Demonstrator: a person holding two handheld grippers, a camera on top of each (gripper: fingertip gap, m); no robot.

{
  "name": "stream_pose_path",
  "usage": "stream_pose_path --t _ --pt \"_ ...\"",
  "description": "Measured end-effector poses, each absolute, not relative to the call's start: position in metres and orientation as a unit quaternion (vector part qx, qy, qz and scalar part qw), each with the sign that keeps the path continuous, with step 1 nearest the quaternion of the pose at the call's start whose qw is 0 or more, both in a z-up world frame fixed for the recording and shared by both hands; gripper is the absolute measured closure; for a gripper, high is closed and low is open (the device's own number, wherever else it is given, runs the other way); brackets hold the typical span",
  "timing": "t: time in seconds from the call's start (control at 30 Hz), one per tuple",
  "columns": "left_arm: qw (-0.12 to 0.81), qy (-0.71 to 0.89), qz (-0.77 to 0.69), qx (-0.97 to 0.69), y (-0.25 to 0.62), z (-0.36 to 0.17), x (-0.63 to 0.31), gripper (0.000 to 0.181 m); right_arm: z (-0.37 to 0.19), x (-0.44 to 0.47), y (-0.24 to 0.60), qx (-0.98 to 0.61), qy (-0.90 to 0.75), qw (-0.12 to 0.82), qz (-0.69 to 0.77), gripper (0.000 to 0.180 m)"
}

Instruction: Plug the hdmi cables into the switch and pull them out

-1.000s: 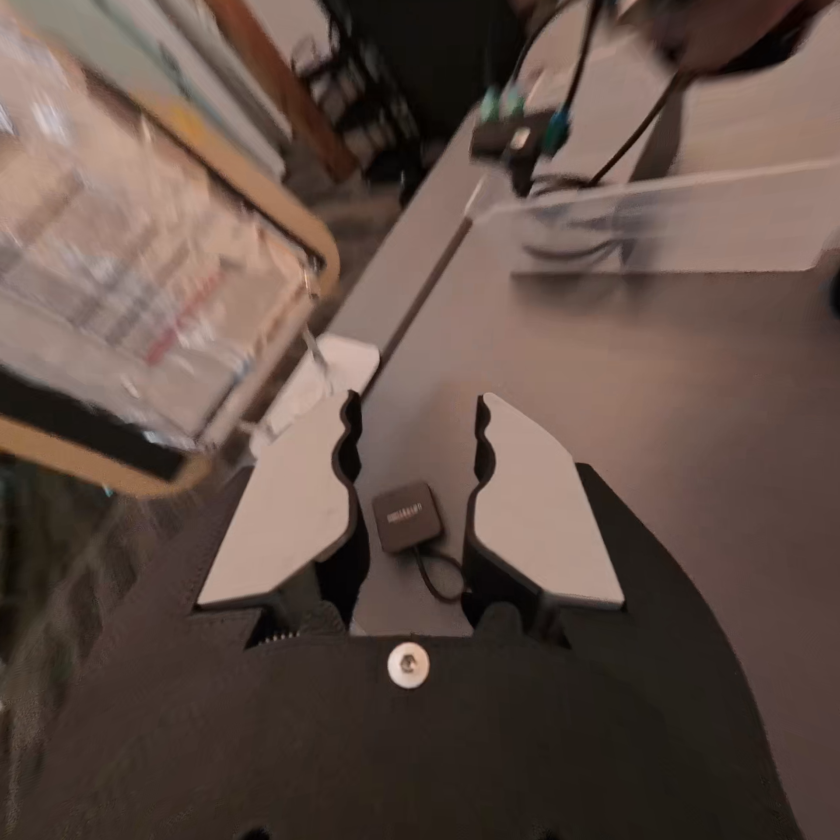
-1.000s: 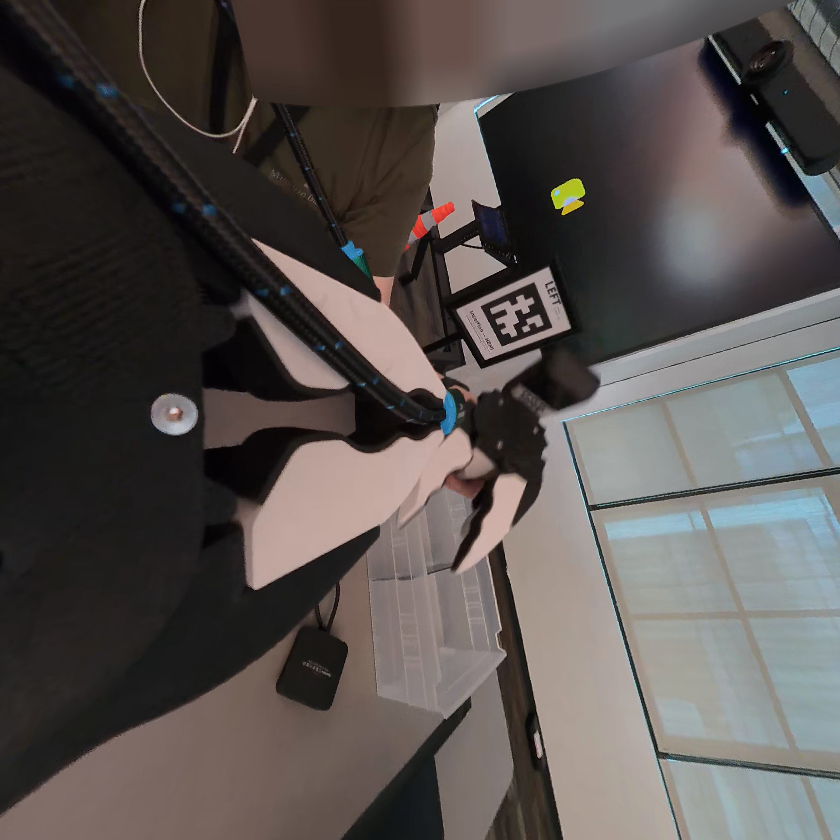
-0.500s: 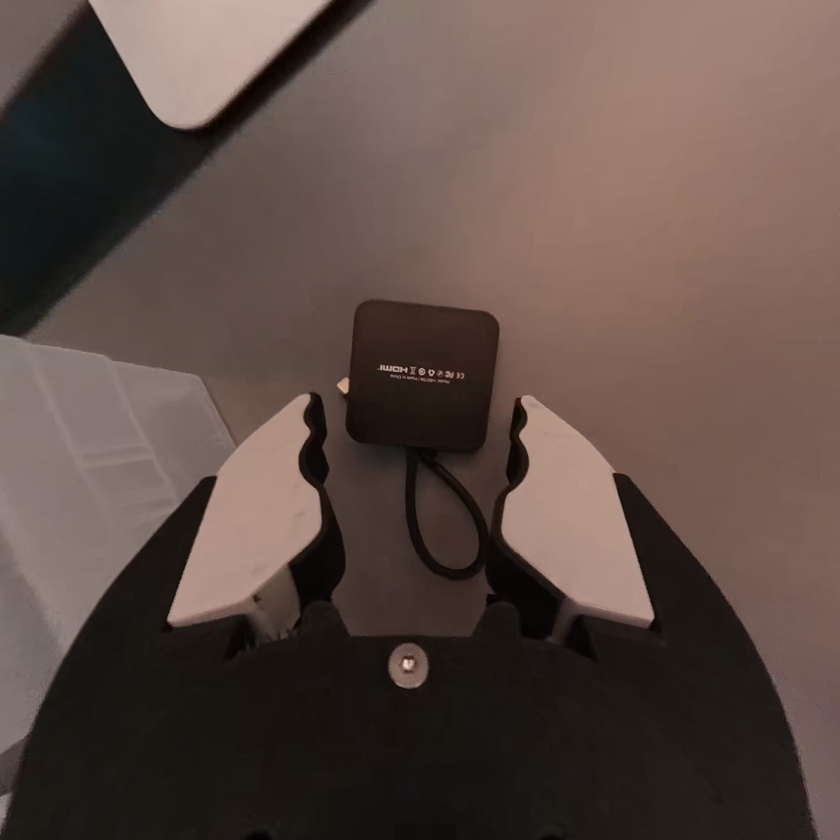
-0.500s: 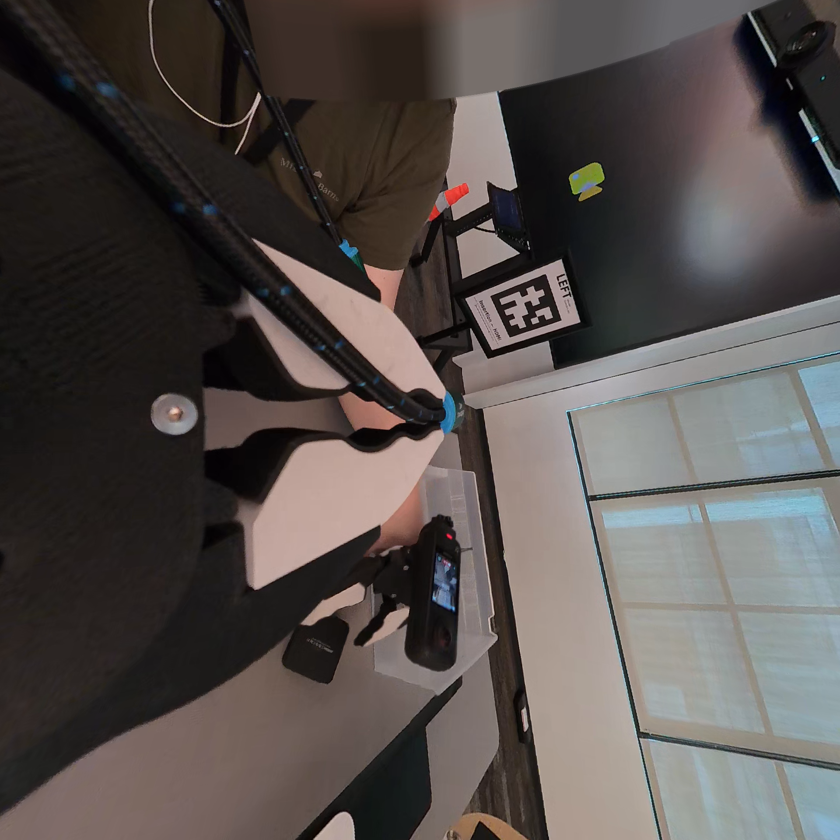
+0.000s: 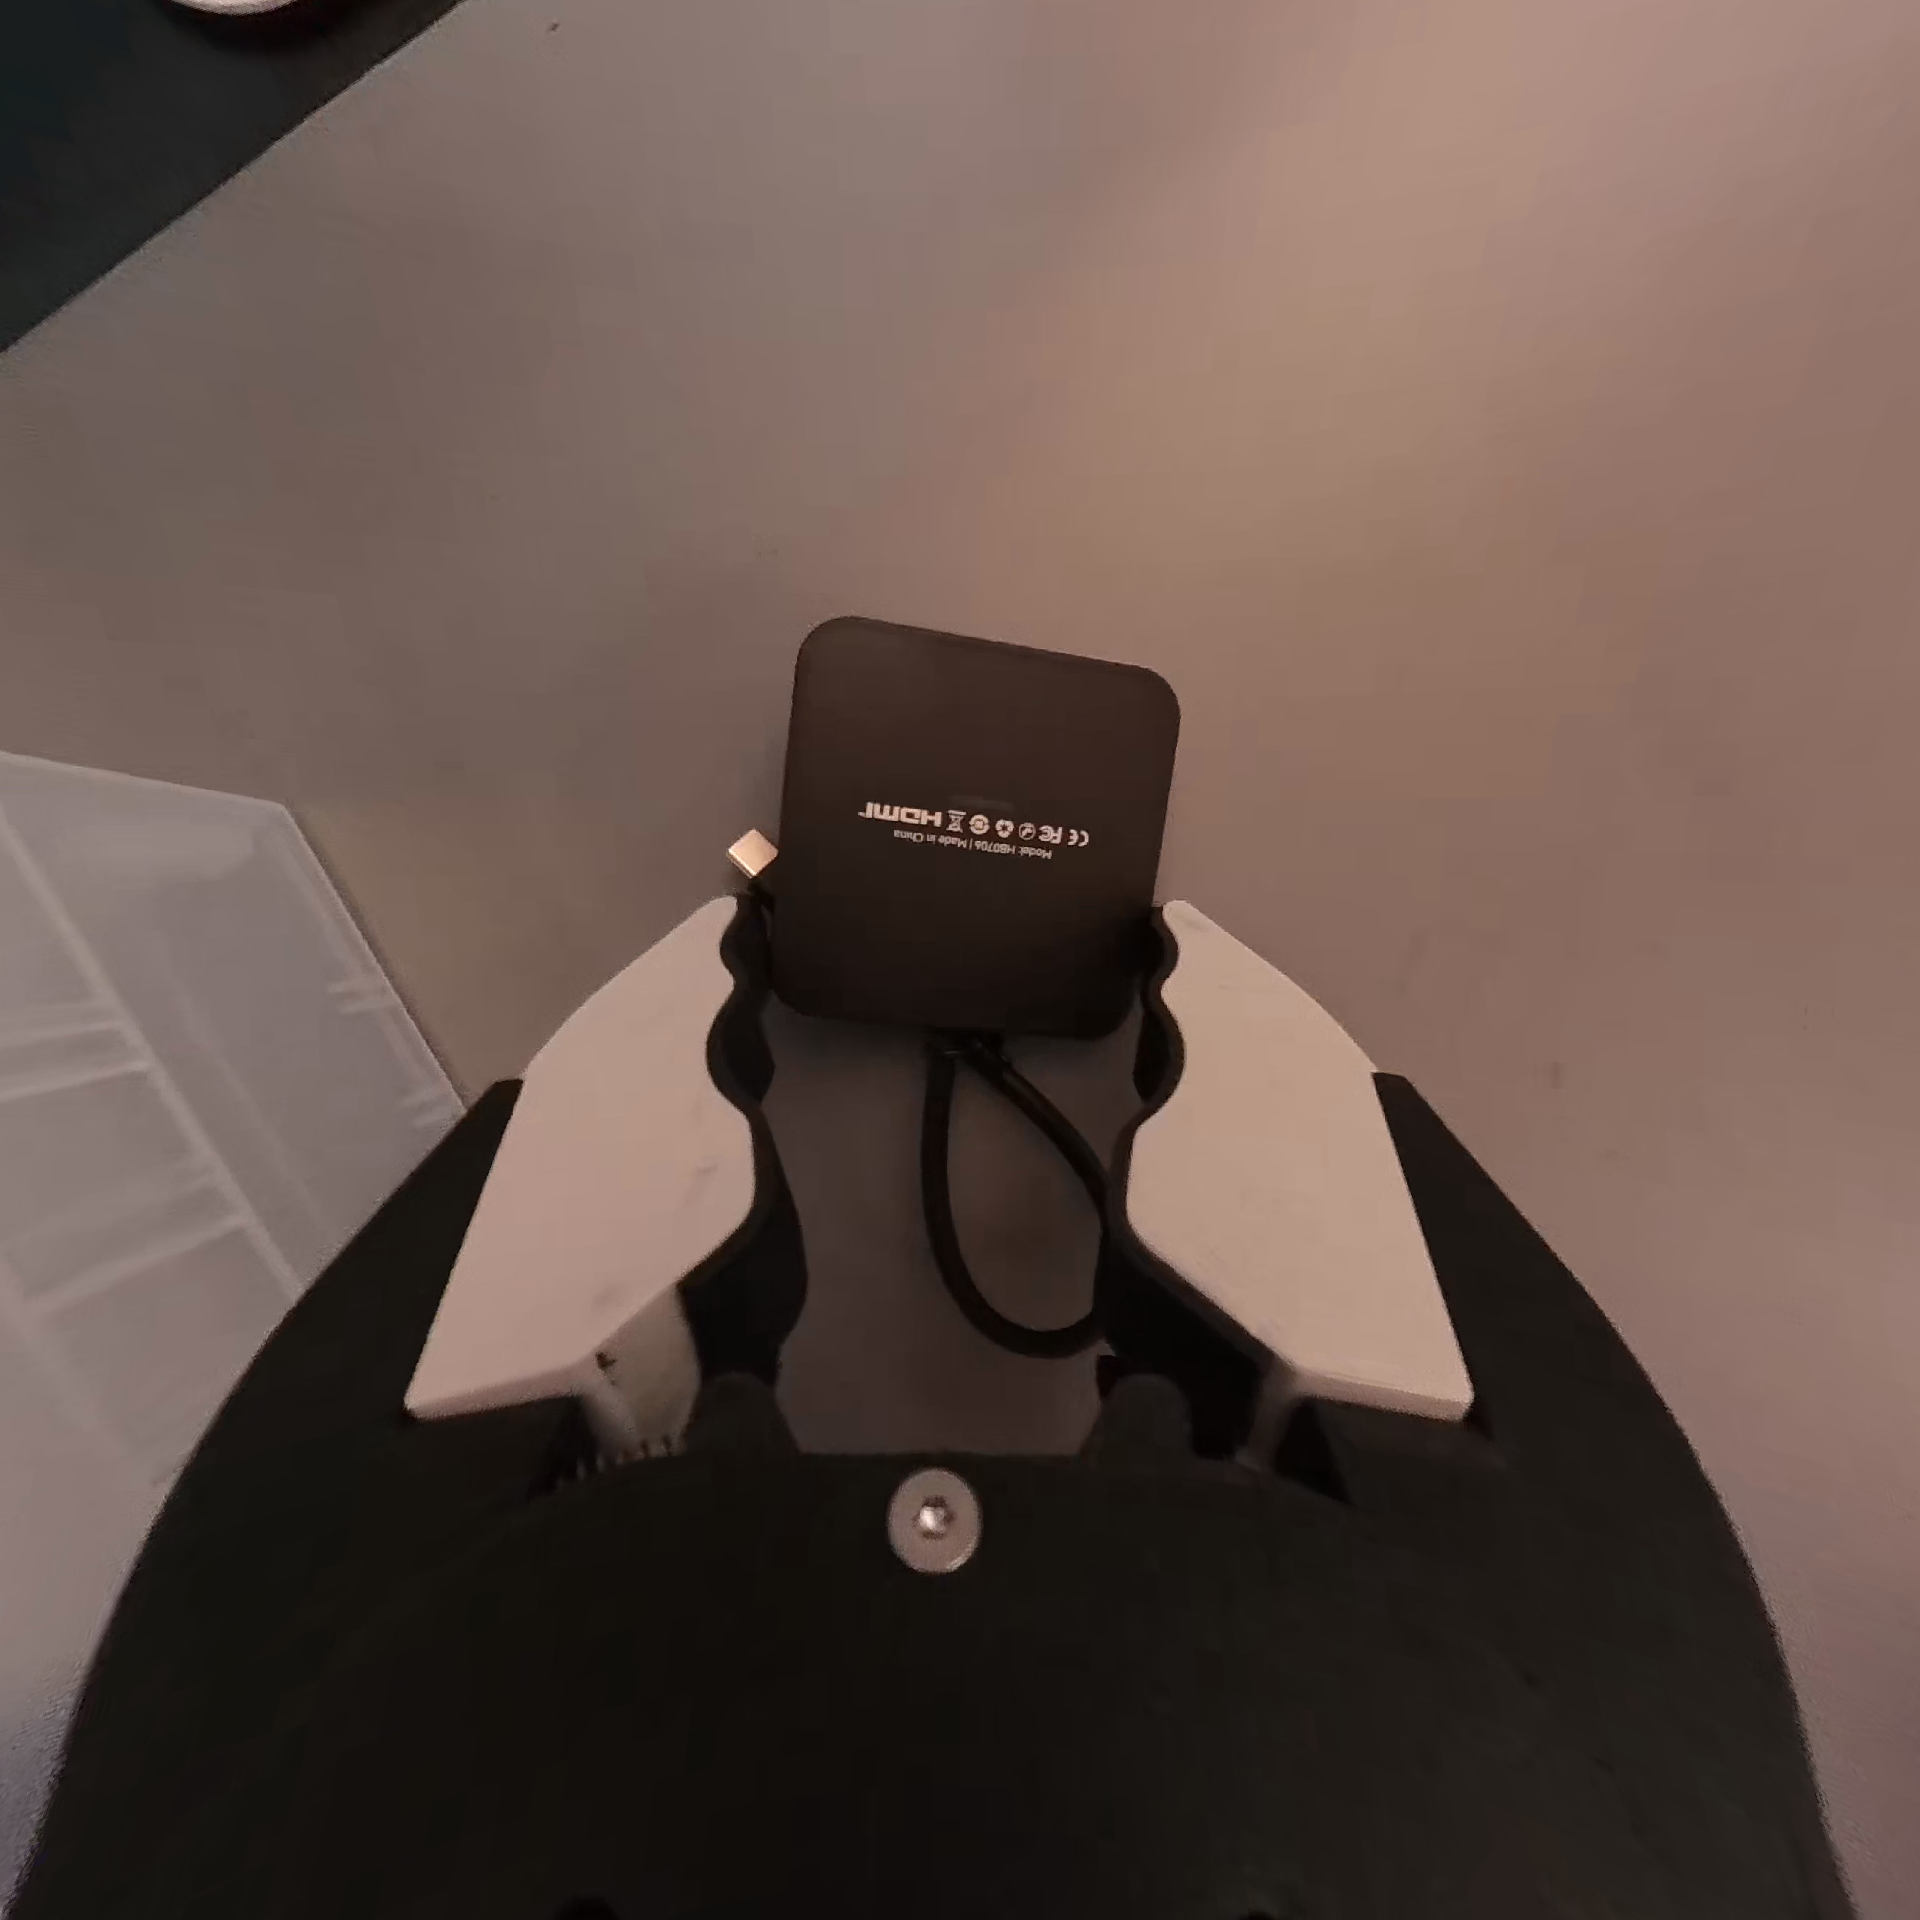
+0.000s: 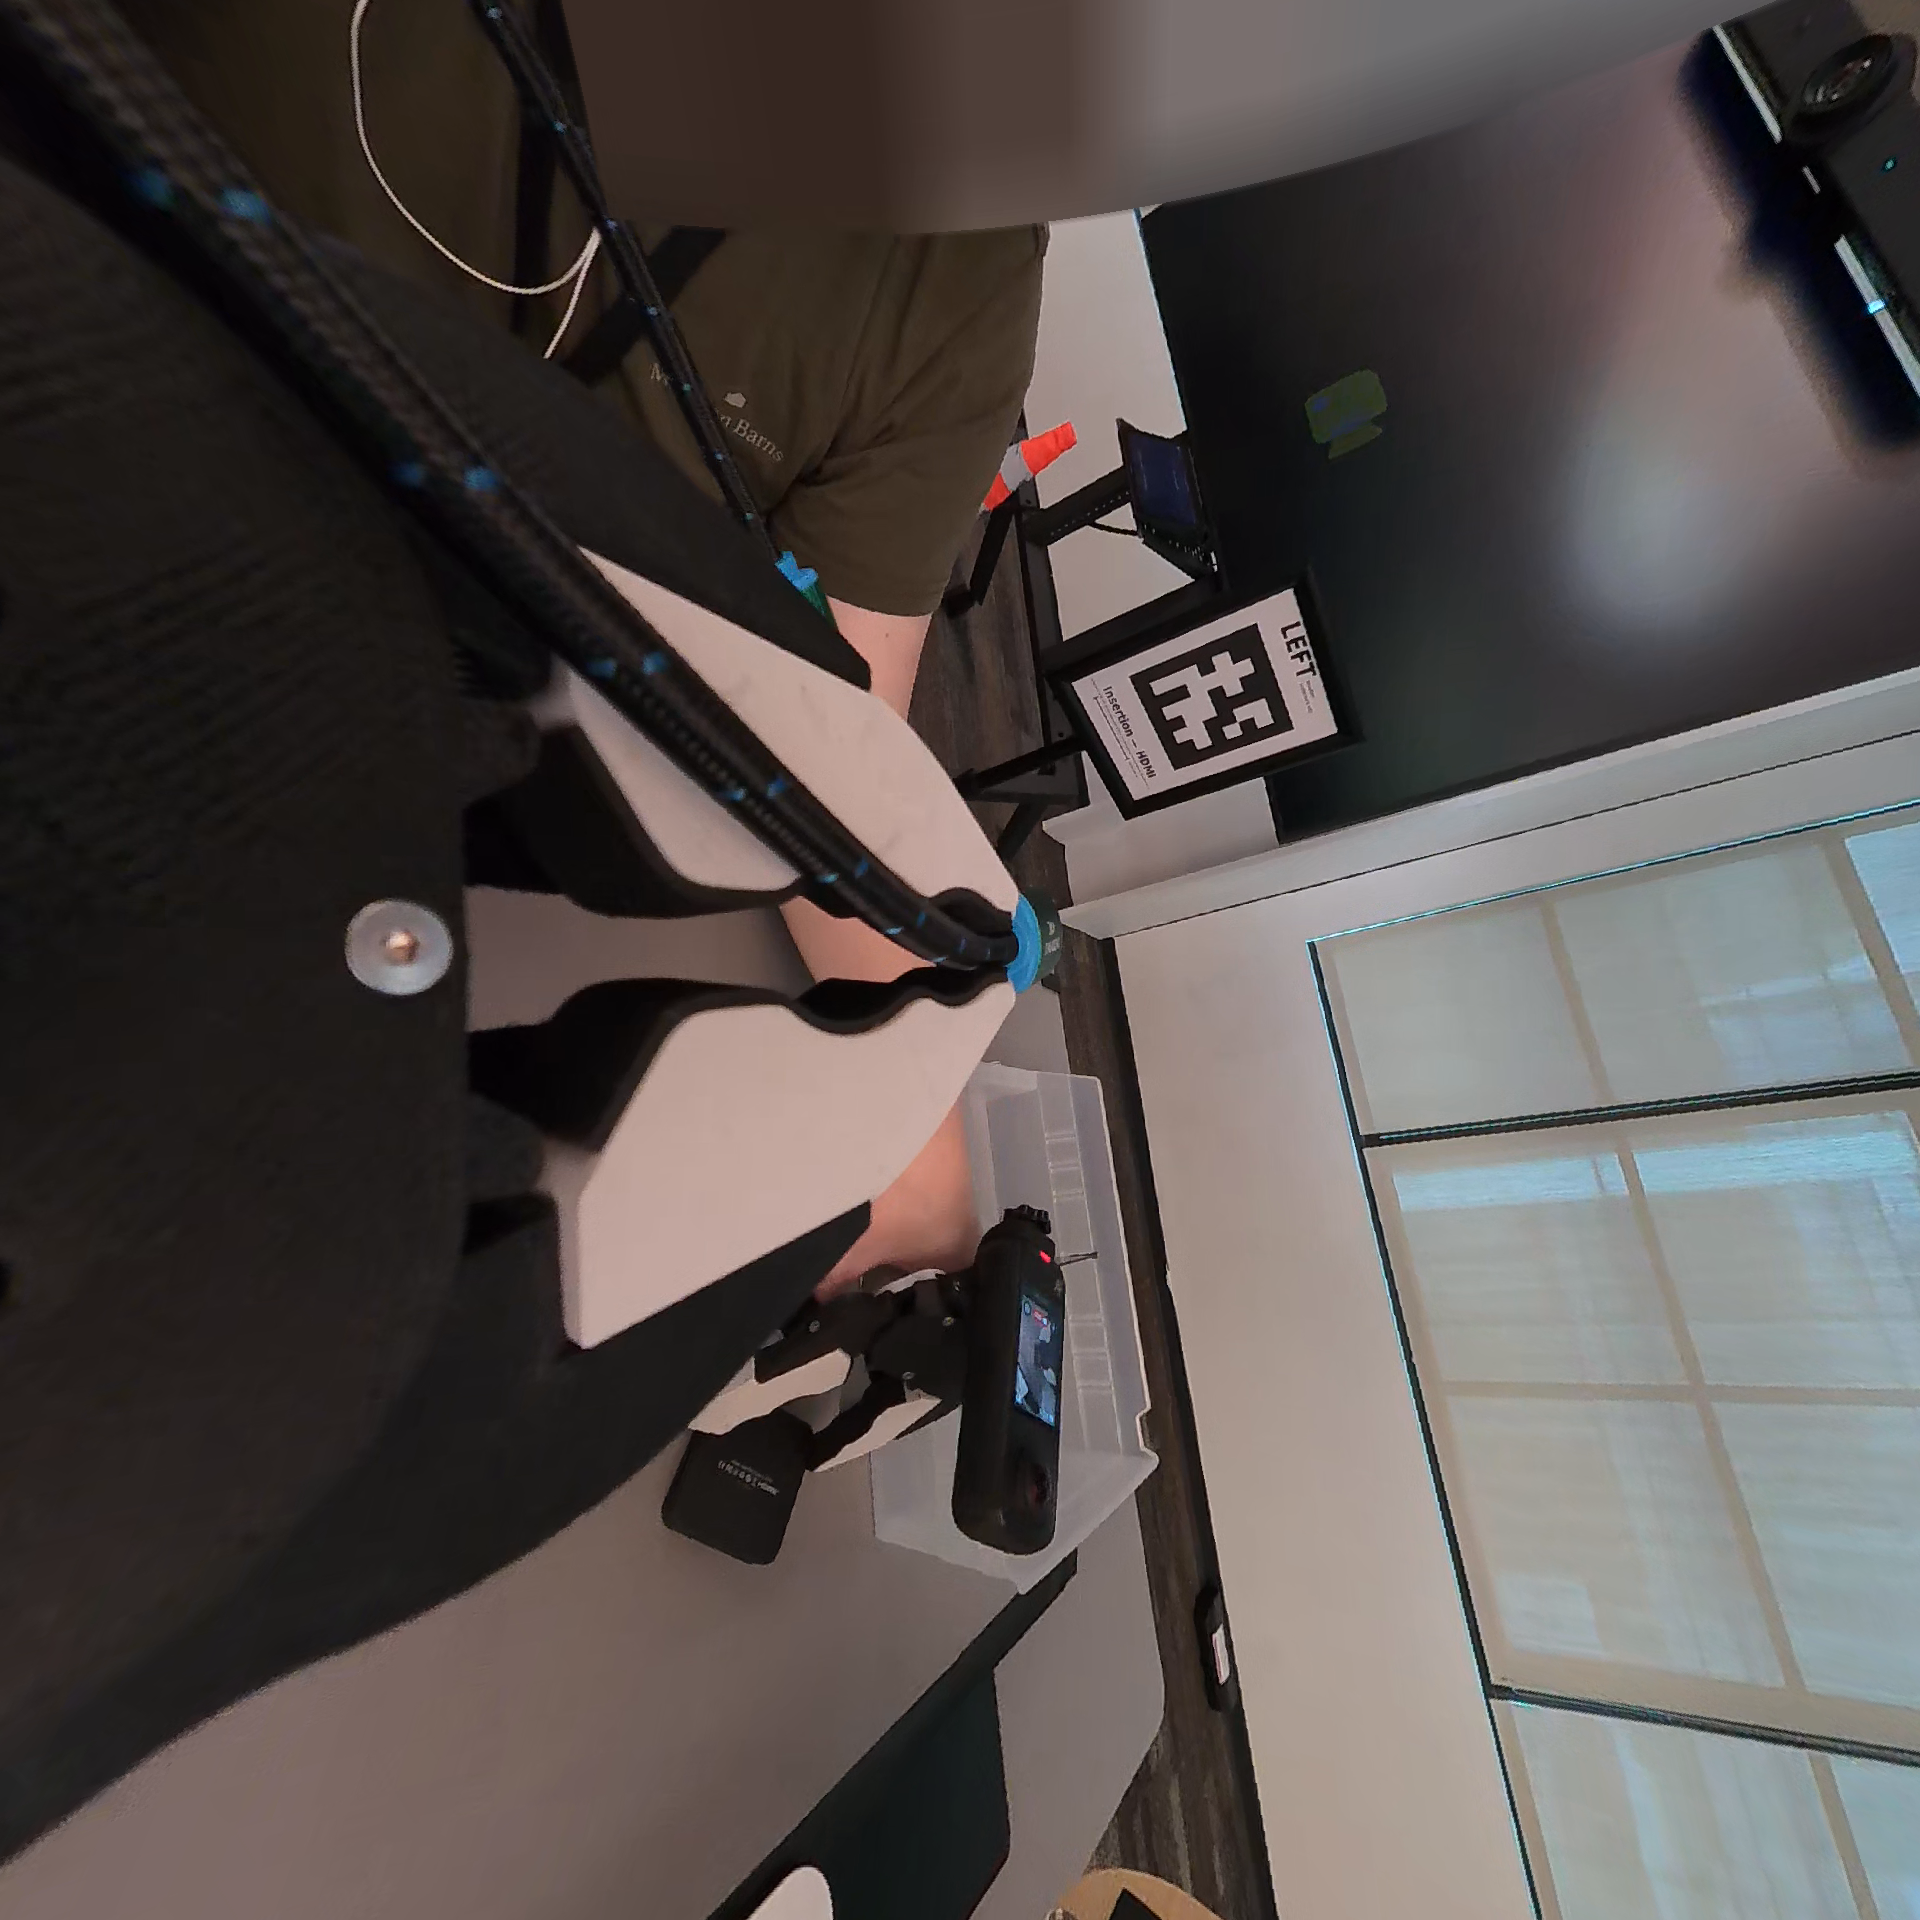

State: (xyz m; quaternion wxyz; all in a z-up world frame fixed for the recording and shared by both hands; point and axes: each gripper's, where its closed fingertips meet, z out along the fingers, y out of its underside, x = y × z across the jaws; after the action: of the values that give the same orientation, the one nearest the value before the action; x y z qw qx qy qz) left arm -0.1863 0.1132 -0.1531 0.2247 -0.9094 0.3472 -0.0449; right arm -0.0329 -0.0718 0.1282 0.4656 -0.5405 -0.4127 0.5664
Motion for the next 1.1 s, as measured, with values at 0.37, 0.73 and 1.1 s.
stream_pose_path --t 0.37,0.73,1.1 --pt "0.211 0.314 -0.137 -0.915 0.105 -0.143 -0.171 0.113 0.128 -0.03 -0.07 -0.541 -0.41 0.467 0.566 0.173" --pt "0.18 0.268 -0.459 -0.828 0.065 -0.07 -0.114 0.113 0.132 -0.02 -0.067 -0.54 -0.397 0.476 0.569 0.173" --pt "0.247 0.106 -0.845 -0.462 0.045 0.108 -0.123 0.114 0.151 -0.018 -0.051 -0.535 -0.328 0.522 0.578 0.173"
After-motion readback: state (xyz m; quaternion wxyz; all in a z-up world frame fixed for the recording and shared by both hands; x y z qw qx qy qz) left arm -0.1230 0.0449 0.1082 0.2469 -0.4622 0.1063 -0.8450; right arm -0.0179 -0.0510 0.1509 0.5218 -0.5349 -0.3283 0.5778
